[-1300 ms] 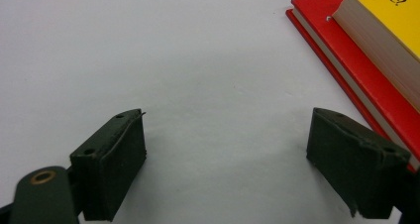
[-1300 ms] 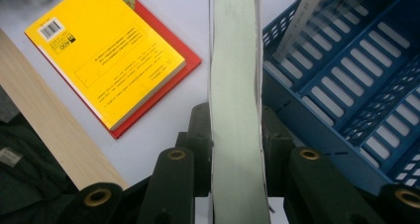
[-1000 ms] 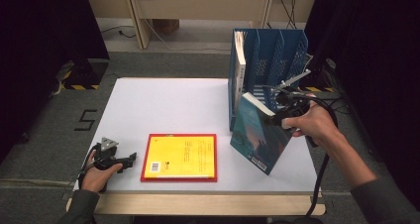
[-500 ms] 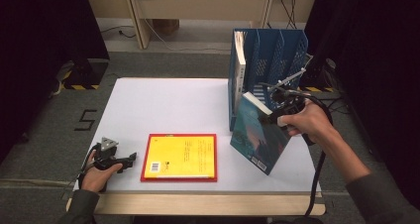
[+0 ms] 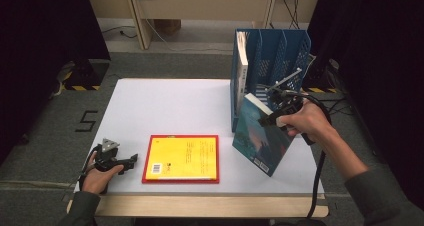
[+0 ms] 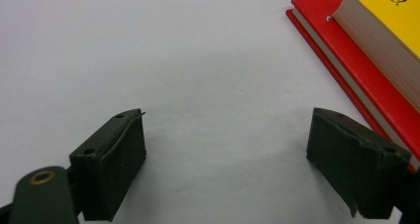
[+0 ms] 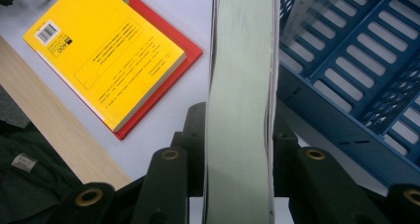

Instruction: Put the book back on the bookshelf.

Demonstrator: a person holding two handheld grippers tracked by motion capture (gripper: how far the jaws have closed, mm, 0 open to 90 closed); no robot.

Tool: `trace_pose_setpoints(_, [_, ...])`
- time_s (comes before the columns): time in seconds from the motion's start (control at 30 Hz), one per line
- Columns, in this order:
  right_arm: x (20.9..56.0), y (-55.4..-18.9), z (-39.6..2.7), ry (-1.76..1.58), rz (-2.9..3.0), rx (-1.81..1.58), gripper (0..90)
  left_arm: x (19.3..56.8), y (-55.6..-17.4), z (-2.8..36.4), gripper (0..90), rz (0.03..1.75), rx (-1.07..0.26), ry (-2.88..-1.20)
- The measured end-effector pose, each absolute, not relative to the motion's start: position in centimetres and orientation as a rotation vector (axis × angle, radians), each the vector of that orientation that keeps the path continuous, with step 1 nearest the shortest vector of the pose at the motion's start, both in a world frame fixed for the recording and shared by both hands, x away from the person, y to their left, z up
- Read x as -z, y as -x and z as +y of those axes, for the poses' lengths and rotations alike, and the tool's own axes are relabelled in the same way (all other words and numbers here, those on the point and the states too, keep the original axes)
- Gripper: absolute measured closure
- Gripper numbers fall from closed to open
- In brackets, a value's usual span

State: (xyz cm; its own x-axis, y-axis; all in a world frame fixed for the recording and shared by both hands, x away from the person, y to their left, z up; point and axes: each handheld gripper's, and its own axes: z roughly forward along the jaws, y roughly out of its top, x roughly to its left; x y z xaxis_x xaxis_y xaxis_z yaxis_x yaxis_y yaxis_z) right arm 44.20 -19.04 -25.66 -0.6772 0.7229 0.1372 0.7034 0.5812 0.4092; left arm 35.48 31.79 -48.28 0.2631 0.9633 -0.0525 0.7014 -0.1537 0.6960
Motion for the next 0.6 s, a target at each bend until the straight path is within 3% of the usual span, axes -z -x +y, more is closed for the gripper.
trace_pose_setpoints(0.6, [26.3,-44.6,-17.9,-1.185,2.811,-0.613,71.4,48.3,-35.5,31.8,14.1,1.502,-0.551,-1.923])
